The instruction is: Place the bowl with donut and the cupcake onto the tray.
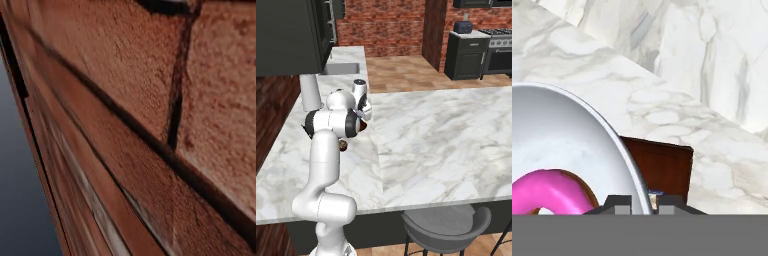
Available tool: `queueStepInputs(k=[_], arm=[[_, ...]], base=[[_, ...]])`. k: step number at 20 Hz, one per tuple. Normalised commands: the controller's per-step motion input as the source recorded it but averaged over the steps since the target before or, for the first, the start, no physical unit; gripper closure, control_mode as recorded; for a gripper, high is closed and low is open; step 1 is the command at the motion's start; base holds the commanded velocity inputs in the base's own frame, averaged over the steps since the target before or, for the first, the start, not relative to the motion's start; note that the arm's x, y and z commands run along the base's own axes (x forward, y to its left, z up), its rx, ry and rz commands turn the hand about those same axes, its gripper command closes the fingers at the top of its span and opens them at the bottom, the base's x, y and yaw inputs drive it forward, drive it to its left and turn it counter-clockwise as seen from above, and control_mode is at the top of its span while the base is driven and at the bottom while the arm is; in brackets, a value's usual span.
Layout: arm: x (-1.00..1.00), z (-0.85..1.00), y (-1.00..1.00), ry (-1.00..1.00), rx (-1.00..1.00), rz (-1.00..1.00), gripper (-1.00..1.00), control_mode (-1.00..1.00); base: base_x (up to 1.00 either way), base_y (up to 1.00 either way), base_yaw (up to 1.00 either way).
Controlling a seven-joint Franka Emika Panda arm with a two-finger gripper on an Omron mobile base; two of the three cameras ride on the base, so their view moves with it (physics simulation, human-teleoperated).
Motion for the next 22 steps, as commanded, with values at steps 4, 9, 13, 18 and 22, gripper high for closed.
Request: queueStepInputs(k=[4,9,13,18,22], arm=[[0.00,0.00,0.00,0.00,0.00,0.00,-1.00,-1.00],[0.00,0.36,0.00,-0.02,0.00,0.00,-1.00,-1.00],[-0.18,0.60,-0.03,0.00,0.00,0.00,-1.00,-1.00],[-0.85,0.28,-0.18,0.00,0.00,0.00,-1.00,-1.00],[-0.91,0.03,-0.39,0.02,0.00,0.03,-1.00,-1.00]], base=[[0.00,0.00,0.00],[0.00,0.00,0.00],[0.00,0.00,0.00],[0.00,0.00,0.00],[0.00,0.00,0.00]])
